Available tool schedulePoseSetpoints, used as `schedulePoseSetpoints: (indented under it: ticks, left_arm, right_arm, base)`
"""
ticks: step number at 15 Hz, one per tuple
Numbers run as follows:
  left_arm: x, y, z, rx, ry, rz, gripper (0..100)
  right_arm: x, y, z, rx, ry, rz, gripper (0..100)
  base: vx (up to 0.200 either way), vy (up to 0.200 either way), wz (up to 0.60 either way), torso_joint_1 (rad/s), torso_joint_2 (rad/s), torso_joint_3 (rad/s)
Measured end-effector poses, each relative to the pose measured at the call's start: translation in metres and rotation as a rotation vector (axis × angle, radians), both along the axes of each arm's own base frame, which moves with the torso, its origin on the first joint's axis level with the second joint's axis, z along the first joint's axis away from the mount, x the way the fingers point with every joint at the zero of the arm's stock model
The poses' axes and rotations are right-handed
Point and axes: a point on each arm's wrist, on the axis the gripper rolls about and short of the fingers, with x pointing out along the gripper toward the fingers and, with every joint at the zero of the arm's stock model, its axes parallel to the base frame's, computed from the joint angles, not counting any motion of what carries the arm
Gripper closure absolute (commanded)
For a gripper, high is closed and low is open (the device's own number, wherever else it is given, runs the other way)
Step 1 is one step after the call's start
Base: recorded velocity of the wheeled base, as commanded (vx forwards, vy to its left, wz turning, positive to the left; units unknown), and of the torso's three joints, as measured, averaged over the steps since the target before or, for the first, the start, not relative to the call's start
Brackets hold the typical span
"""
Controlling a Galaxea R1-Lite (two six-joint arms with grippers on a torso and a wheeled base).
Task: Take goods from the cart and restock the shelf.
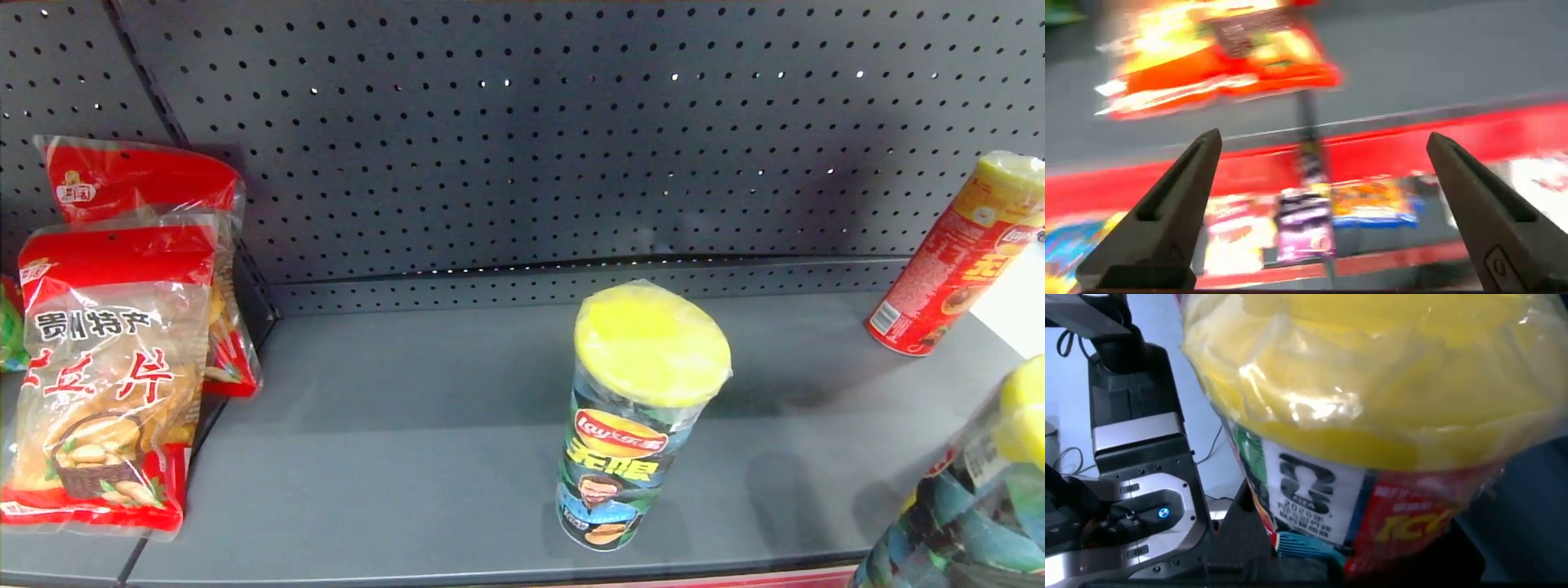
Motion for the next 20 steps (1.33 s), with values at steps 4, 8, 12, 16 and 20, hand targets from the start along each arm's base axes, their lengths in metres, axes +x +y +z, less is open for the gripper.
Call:
schedulePoseSetpoints:
  ticks: [4, 8, 12, 16, 20]
  left_arm:
    - [-0.002, 0.001, -0.002, 0.022, -0.064, 0.008, 0]
    - [0.0, 0.0, -0.009, 0.043, -0.152, -0.064, 0]
    - [-0.001, 0.003, -0.011, 0.024, -0.164, 0.042, 0]
    - [-0.001, 0.002, -0.011, -0.018, -0.167, 0.0, 0]
    - [-0.001, 0.002, -0.011, -0.022, -0.168, 0.001, 0]
  right_arm:
    - [-0.001, -0.001, -0.001, 0.002, 0.004, -0.004, 100]
    - [0.0, -0.001, 0.001, 0.006, 0.002, -0.015, 100]
    - [0.005, 0.003, 0.002, -0.002, 0.012, -0.016, 100]
    - [0.008, 0.004, 0.007, 0.006, 0.009, -0.027, 100]
    - [0.02, 0.007, 0.015, 0.095, 0.096, -0.195, 100]
  base:
    - [0.0, 0.0, 0.0, 0.0, 0.0, 0.0]
    - [0.0, 0.0, 0.0, 0.0, 0.0, 0.0]
    - [0.0, 0.0, 0.0, 0.0, 0.0, 0.0]
    - [0.0, 0.0, 0.0, 0.0, 0.0, 0.0]
    - [0.0, 0.0, 0.0, 0.0, 0.0, 0.0]
